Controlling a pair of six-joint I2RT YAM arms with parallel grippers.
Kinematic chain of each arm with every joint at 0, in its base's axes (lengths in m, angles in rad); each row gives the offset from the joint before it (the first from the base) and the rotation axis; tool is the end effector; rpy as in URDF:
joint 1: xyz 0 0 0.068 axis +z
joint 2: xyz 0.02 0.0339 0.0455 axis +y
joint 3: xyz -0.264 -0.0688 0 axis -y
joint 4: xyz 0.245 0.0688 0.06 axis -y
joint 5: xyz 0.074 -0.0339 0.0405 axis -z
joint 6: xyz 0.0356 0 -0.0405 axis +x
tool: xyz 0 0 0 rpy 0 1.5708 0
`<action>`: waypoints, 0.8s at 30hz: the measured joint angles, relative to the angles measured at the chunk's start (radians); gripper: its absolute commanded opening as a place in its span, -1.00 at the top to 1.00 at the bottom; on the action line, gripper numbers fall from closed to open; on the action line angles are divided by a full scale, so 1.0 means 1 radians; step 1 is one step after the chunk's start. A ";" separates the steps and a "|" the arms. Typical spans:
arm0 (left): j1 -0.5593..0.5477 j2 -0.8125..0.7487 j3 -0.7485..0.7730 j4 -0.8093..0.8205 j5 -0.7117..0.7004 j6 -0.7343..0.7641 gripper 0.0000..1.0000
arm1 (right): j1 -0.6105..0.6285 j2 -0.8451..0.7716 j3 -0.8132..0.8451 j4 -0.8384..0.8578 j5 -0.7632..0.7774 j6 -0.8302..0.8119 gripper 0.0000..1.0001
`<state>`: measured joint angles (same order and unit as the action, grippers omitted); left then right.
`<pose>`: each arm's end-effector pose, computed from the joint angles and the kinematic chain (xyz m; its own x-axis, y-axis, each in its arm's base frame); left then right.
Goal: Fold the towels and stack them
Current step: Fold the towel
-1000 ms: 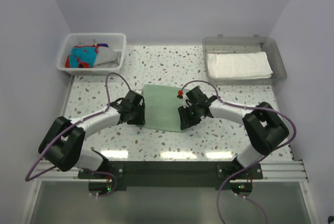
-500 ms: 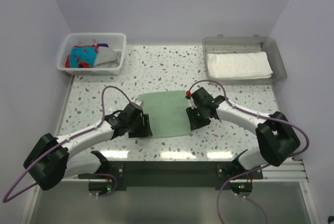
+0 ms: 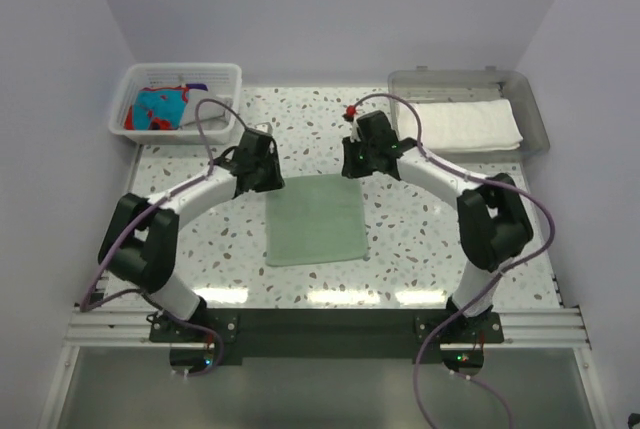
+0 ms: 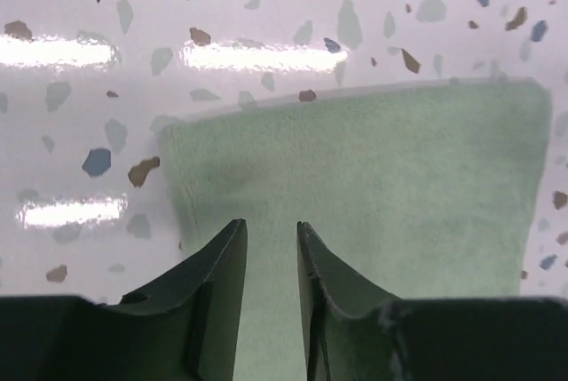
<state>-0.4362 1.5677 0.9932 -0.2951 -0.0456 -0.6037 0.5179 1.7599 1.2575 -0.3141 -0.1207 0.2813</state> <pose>0.2981 -0.1372 0.2110 -0.7946 -0.2553 -0.5509 -0.0676 0.9389 -0.3376 0.3351 0.1959 0.2277 -0.7646 -0.1185 -0.6335 -0.3652 0.8896 0.2744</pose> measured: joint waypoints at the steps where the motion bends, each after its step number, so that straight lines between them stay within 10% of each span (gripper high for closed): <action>1: 0.007 0.045 0.015 0.012 0.001 0.018 0.37 | -0.007 0.040 0.018 0.018 -0.001 0.002 0.70; 11: 0.070 0.203 0.031 0.054 0.023 0.060 0.40 | -0.062 0.236 0.039 0.117 -0.002 0.022 0.69; 20: 0.071 0.161 0.043 -0.006 0.038 0.133 -0.62 | -0.076 0.216 0.074 0.010 -0.020 -0.150 0.21; 24: 0.072 0.132 0.111 -0.068 0.006 0.219 -0.72 | -0.078 0.218 0.168 -0.083 -0.051 -0.288 0.19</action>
<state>-0.3641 1.7000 1.1046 -0.3626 -0.0395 -0.3851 0.4397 1.9778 1.4258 -0.3969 -0.1715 -0.0071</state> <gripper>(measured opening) 0.846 0.398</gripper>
